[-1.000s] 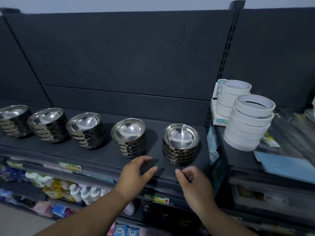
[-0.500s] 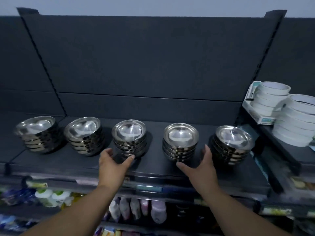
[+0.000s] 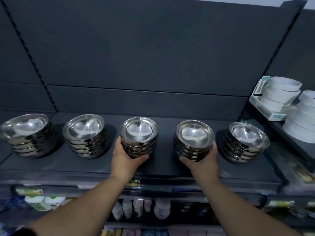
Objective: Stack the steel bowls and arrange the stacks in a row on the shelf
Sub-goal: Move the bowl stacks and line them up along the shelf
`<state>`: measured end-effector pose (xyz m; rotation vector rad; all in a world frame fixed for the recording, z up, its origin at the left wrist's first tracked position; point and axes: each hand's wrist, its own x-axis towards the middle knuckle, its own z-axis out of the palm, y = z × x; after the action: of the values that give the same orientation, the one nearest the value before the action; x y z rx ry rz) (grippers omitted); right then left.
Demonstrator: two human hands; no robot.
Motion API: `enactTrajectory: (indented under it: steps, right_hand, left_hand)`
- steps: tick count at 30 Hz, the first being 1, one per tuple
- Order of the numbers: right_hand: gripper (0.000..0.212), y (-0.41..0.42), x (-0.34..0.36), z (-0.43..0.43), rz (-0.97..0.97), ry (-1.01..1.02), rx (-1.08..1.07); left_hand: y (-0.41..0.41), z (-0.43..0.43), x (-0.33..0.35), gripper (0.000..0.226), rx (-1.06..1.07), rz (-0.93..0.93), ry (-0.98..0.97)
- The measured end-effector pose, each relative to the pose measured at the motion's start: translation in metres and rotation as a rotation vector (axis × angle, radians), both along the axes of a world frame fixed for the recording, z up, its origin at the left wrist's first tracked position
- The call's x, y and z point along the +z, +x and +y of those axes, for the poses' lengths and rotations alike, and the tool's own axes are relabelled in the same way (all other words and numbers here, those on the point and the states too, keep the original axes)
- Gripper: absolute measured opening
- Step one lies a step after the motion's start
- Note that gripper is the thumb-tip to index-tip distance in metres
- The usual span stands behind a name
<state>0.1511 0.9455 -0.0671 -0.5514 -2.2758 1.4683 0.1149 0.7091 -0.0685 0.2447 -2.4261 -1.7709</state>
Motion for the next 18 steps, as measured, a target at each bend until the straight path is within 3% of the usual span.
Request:
enactTrajectory:
  steps: [14, 18]
  right_hand:
    - [0.118, -0.005, 0.000, 0.001, -0.024, 0.013, -0.025]
    - [0.096, 0.009, -0.004, 0.002, -0.096, 0.006, -0.024]
  left_hand:
    - [0.001, 0.008, 0.004, 0.119, 0.030, -0.039, -0.091]
    - [0.018, 0.009, 0.009, 0.122, 0.050, -0.109, -0.167]
